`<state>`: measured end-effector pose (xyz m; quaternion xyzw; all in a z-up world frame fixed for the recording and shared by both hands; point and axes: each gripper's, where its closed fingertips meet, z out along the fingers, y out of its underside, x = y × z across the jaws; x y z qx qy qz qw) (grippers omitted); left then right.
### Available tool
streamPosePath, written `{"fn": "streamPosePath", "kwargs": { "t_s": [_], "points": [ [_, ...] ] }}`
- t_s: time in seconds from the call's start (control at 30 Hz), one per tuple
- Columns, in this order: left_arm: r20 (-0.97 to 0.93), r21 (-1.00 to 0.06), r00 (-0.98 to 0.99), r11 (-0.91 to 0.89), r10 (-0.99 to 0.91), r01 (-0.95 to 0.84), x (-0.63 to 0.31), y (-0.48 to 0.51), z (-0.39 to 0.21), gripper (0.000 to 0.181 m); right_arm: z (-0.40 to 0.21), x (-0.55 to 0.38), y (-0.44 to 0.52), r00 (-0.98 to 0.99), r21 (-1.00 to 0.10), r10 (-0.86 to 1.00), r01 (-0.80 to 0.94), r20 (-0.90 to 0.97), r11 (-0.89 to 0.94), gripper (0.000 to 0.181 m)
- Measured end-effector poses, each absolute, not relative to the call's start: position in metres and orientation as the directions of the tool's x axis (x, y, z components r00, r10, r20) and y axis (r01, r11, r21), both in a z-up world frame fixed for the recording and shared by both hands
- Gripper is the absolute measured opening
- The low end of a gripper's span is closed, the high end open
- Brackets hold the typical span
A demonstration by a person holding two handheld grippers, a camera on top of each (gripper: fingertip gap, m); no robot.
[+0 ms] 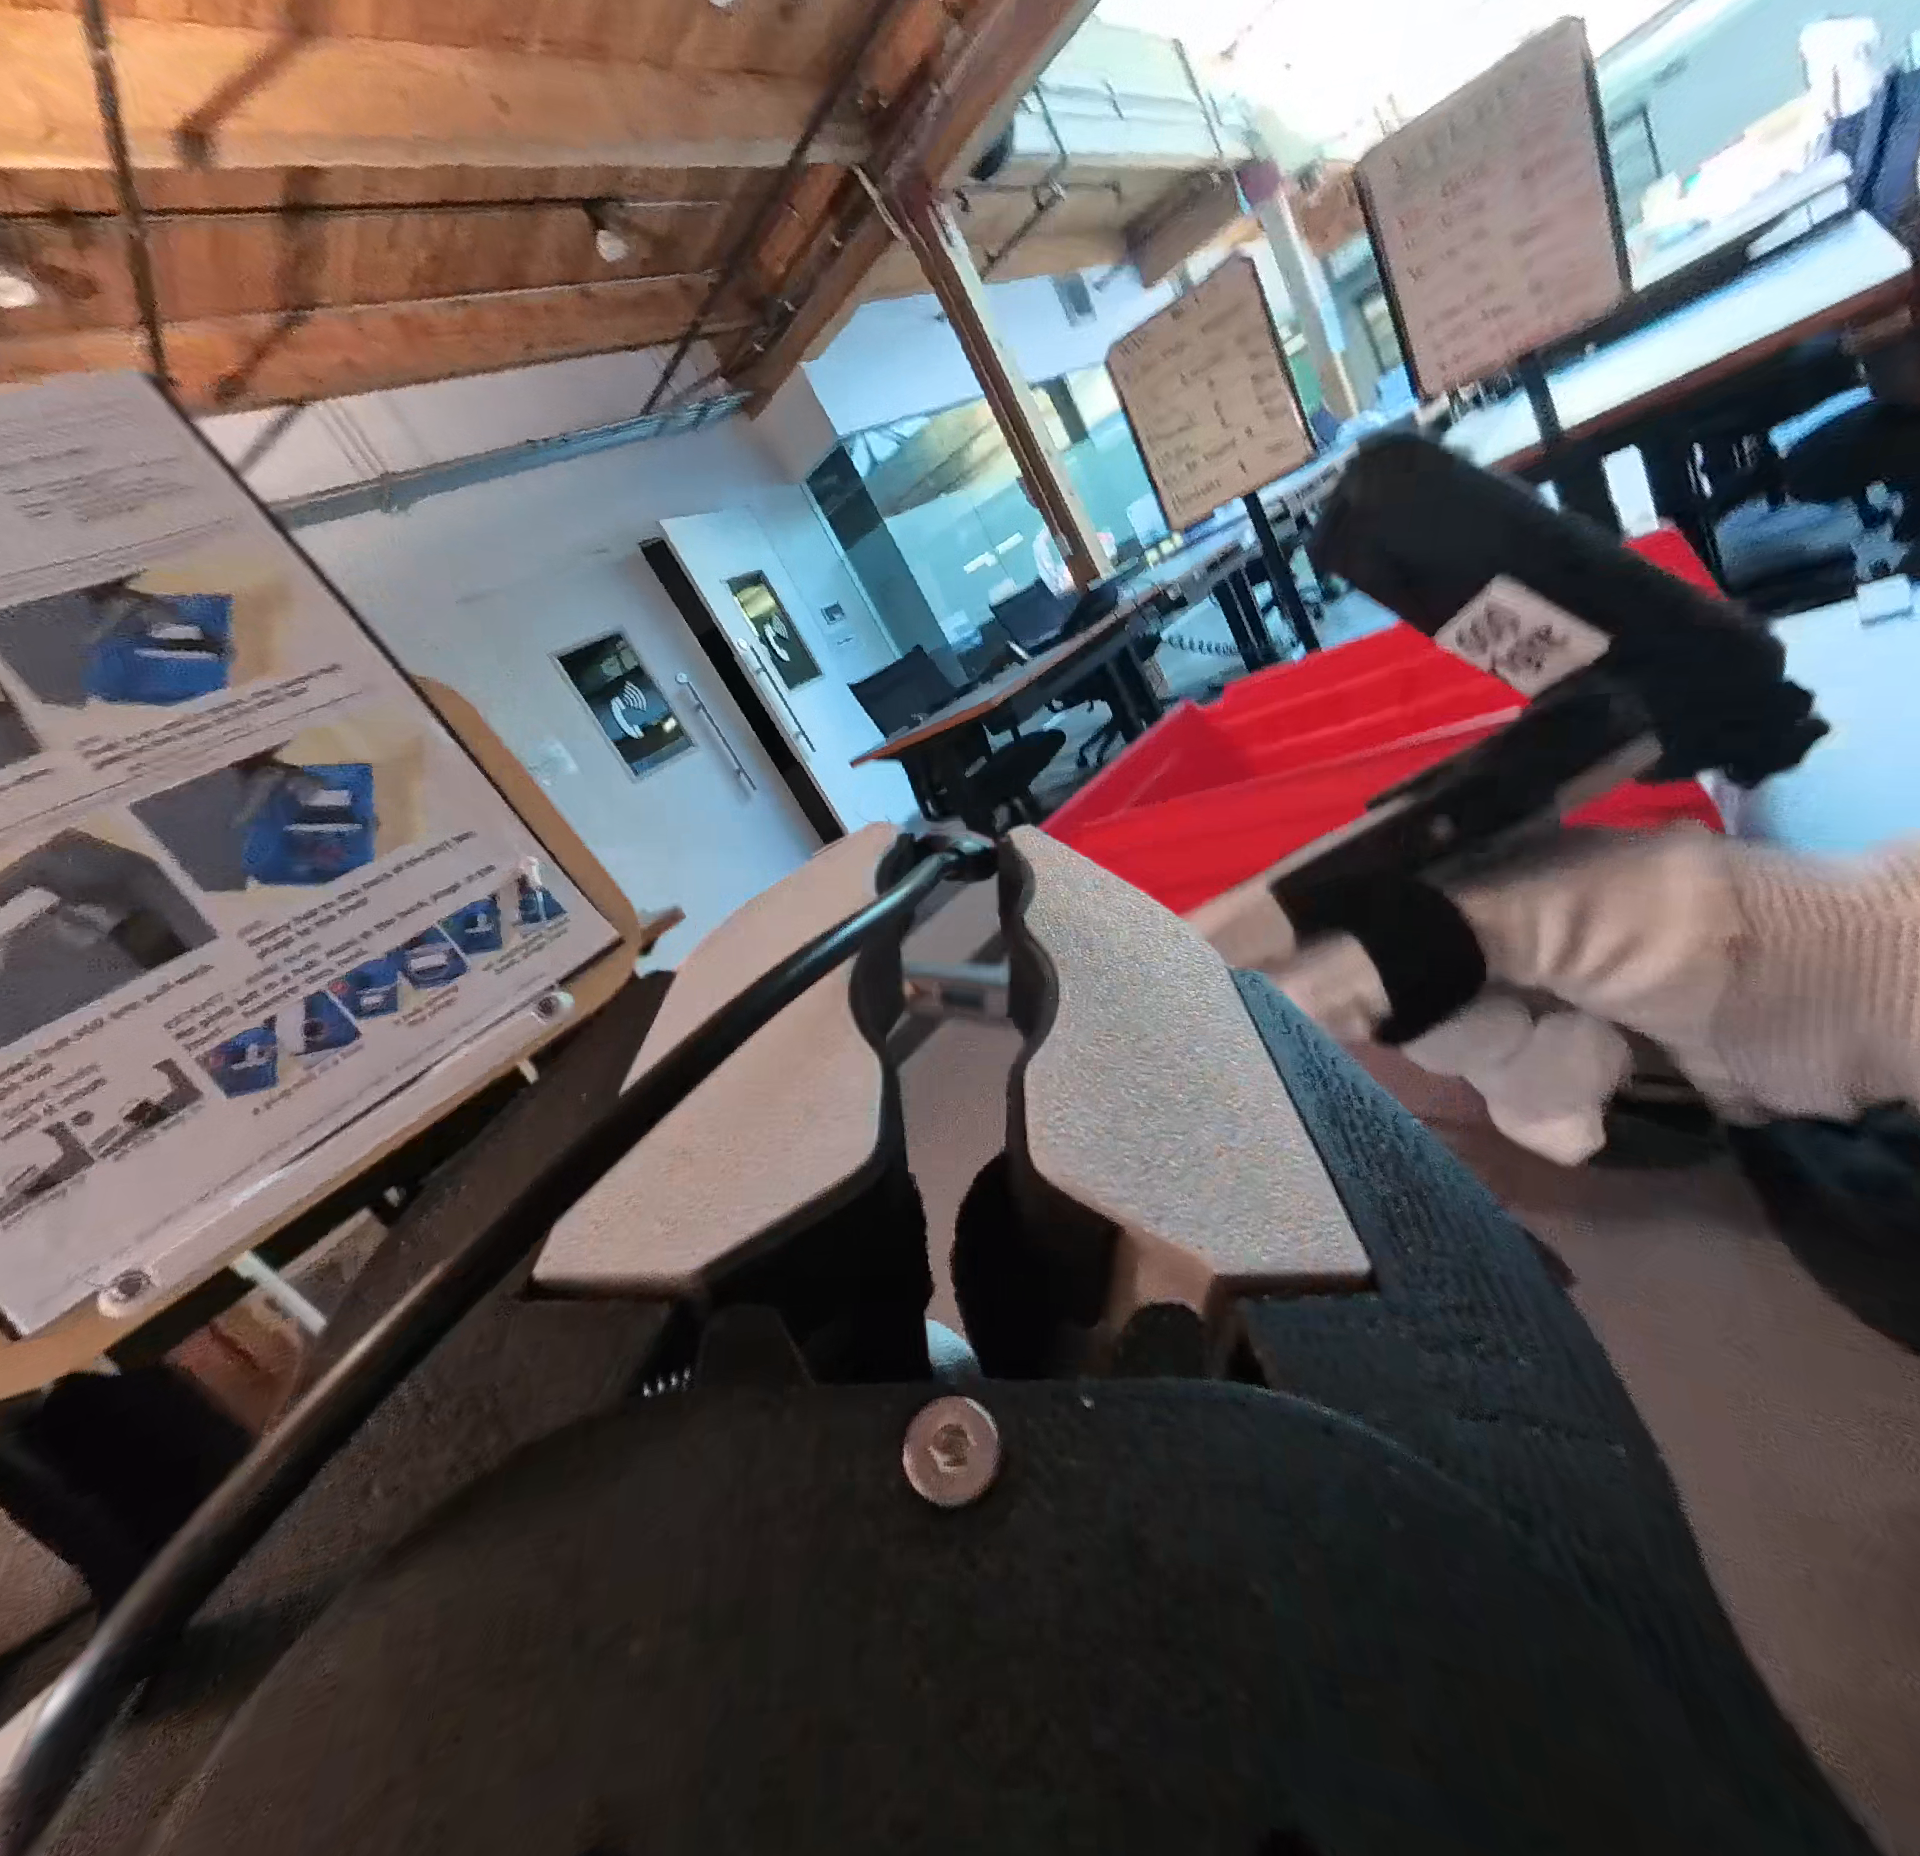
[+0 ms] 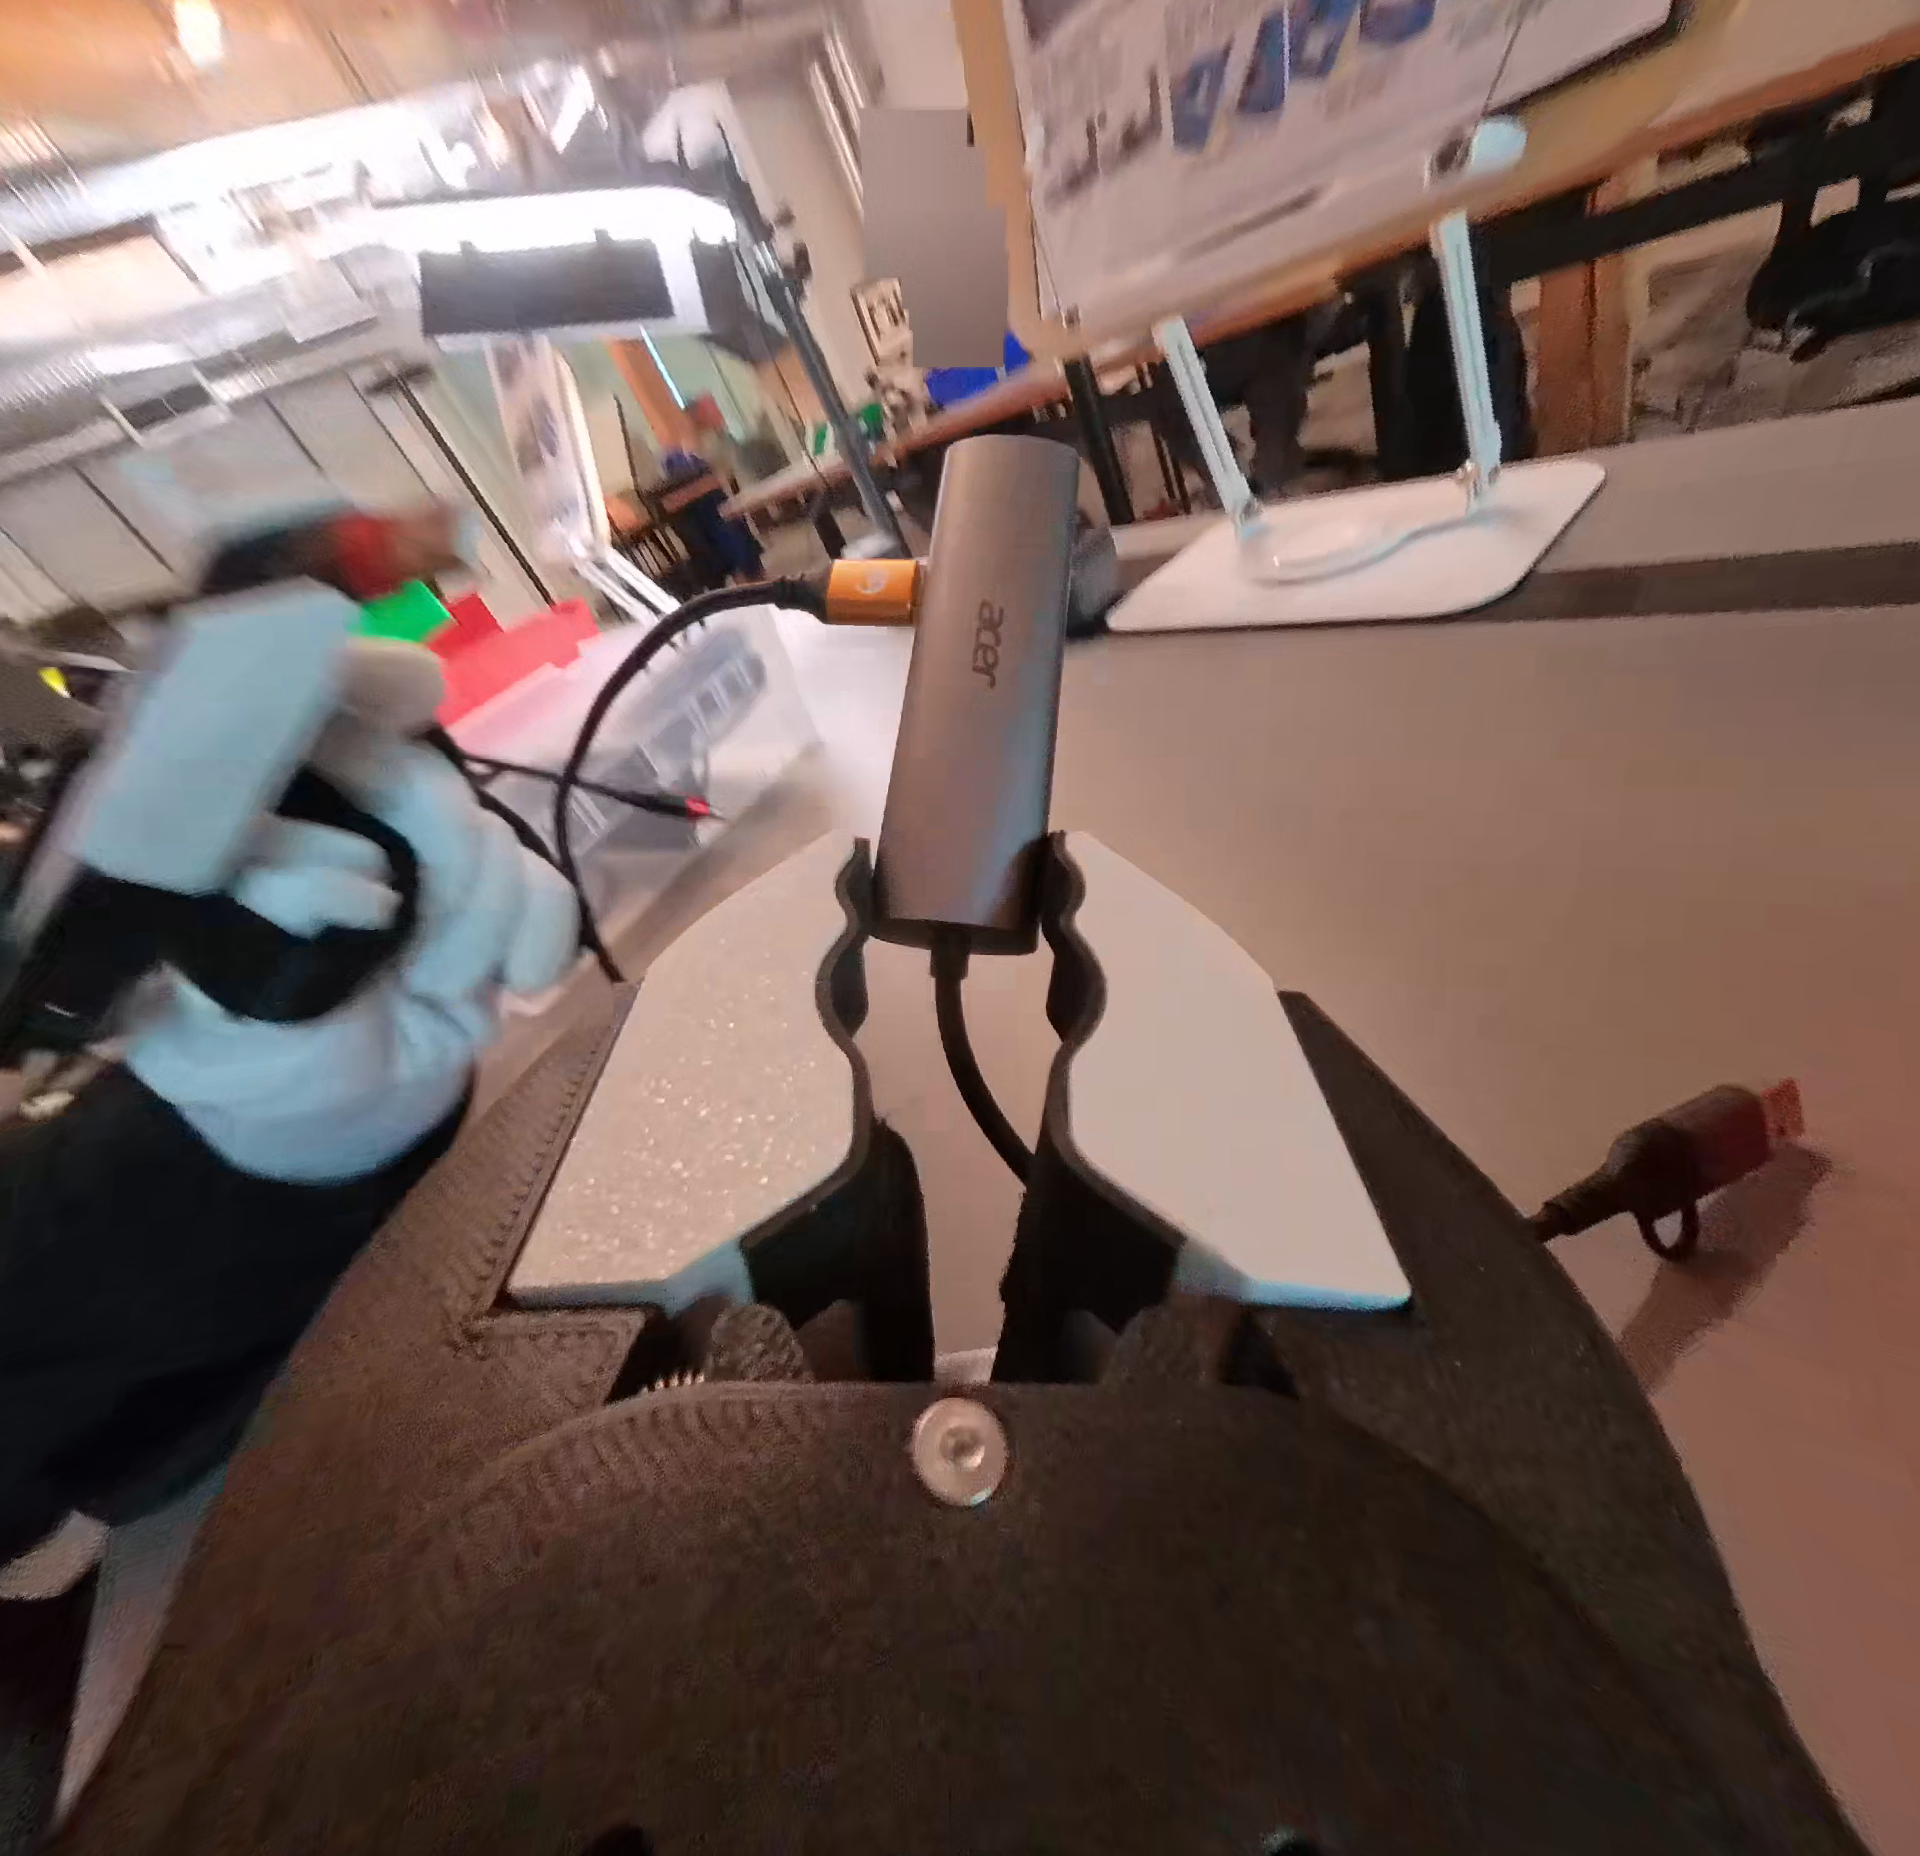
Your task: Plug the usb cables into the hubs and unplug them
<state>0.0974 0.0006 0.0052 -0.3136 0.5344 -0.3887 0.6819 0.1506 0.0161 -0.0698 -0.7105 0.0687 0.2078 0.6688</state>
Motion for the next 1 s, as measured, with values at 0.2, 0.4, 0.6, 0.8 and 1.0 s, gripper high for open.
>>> {"fn": "streamPosePath", "kwargs": {
  "t_s": [0.2, 0.4, 0.6, 0.8, 1.0],
  "points": [
    [-0.467, -0.866, 0.066, 0.471, -0.882, 0.167, 0.109, 0.011, -0.022, 0.014, -0.052, 0.146, 0.009, 0.882, -0.912, 0.251, -0.411, -0.398, 0.0, 0.032],
    [-0.46, -0.874, 0.034, 0.459, -0.887, 0.159, 0.112, 0.01, -0.028, 0.014, -0.051, 0.137, 0.01, 0.911, -0.941, 0.251, -0.337, -0.327, -0.001, 0.031],
    [-0.461, -0.875, 0.03, 0.459, -0.887, 0.155, 0.114, 0.01, -0.031, 0.014, -0.05, 0.133, 0.01, 0.94, -0.966, 0.232, -0.26, -0.251, 0.01, 0.032],
    [-0.436, -0.882, 0.039, 0.435, -0.899, 0.179, 0.113, 0.009, -0.03, 0.014, -0.05, 0.133, 0.01, 0.961, -0.98, 0.201, -0.197, -0.187, 0.028, 0.032],
    [-0.448, -0.879, 0.034, 0.447, -0.893, 0.168, 0.114, 0.009, -0.031, 0.014, -0.049, 0.133, 0.01, 0.959, -0.978, 0.206, -0.204, -0.193, 0.034, 0.032]
  ]
}}
